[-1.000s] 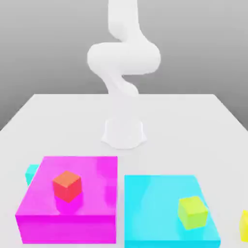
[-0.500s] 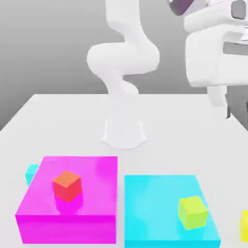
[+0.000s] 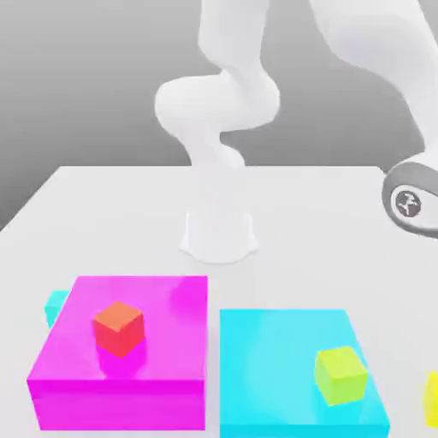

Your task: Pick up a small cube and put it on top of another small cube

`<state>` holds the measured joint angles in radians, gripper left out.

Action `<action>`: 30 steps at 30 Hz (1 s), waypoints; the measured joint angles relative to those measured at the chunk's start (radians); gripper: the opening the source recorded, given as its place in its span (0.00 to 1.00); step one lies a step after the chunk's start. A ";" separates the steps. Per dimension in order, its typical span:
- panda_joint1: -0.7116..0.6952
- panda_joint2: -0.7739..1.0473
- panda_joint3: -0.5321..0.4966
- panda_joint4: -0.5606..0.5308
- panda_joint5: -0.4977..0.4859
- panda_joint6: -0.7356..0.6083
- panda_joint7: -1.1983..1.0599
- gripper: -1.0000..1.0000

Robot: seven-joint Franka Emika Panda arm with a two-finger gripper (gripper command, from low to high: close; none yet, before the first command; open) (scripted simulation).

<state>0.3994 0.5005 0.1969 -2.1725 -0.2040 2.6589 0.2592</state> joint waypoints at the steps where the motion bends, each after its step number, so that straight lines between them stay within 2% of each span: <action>1: 0.009 0.036 -0.011 0.008 -0.012 0.027 0.008 0.50; 2: 0.015 0.058 -0.018 0.013 -0.020 0.044 0.013 0.00; 8: 0.018 0.070 -0.022 0.015 -0.023 0.051 0.015 0.00; 13: -0.010 -0.058 0.018 -0.010 0.024 -0.049 -0.021 0.00; 16: -0.029 -0.041 0.010 0.054 0.011 -0.048 -0.070 0.00; 30: -0.457 -0.215 -0.183 -0.101 -0.050 -0.006 -0.642 0.00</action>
<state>-0.0578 0.2851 0.0142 -2.2739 -0.2535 2.6528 -0.3826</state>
